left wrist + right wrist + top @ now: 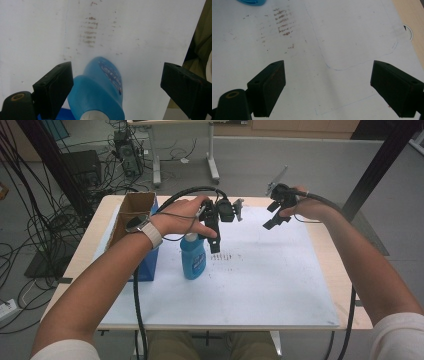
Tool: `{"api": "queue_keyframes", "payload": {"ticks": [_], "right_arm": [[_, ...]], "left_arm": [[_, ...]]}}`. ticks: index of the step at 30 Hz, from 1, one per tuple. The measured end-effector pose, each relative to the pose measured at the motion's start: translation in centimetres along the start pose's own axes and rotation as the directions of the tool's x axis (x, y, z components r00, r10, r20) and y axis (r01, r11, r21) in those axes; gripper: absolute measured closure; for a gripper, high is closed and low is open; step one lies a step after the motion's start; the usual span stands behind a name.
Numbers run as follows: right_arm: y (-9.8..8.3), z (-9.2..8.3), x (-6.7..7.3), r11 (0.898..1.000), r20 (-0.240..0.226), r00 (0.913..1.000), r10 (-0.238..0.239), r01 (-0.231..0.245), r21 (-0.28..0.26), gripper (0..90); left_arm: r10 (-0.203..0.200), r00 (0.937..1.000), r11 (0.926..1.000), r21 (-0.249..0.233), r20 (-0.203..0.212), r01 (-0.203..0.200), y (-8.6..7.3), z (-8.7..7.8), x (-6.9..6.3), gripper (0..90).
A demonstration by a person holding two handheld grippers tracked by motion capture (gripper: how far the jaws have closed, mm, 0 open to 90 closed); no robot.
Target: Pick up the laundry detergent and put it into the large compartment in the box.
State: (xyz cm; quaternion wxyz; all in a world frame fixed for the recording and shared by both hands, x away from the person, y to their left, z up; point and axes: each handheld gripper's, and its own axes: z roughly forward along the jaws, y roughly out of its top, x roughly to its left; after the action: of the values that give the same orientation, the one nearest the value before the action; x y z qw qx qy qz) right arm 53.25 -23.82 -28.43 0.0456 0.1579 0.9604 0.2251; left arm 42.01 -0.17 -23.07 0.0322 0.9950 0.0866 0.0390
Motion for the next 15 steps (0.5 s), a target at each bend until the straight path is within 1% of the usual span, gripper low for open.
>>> {"api": "queue_keyframes", "payload": {"ticks": [3,7,15], "right_arm": [[0.08,-0.06,-0.13,1.0,0.001,1.0,0.001,-0.001,-0.01,12.5],[0.06,0.09,-0.15,1.0,0.0,1.0,-0.001,0.001,0.001,12.5],[0.22,0.2,-0.18,1.0,-0.002,1.0,-0.004,0.004,-0.008,12.5]], "left_arm": [[-0.001,1.0,1.0,-0.001,-0.004,0.001,-0.15,-0.15,0.01,11.4],[-0.006,1.0,1.0,0.001,-0.008,0.006,-0.2,-0.17,-0.01,11.4],[-0.01,0.9998,0.9999,0.004,-0.017,0.01,-0.23,-0.35,-0.15,11.4]]}}
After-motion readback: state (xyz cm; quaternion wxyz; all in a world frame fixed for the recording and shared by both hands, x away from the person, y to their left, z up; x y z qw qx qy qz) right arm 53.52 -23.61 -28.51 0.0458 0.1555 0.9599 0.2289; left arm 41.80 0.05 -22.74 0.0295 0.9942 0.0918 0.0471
